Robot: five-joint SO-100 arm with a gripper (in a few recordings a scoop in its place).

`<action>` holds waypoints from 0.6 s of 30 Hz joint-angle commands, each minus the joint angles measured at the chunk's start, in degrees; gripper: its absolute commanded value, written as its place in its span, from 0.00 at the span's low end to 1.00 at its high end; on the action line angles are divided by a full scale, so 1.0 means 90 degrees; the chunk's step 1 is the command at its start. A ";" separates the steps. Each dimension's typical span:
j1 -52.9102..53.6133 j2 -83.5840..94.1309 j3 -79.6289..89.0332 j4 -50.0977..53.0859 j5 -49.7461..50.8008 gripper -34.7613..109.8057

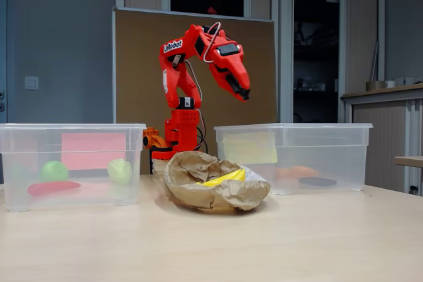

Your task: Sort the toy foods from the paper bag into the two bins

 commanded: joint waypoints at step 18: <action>0.0791 -0.2510 0.0010 -0.0361 -0.0049 0.42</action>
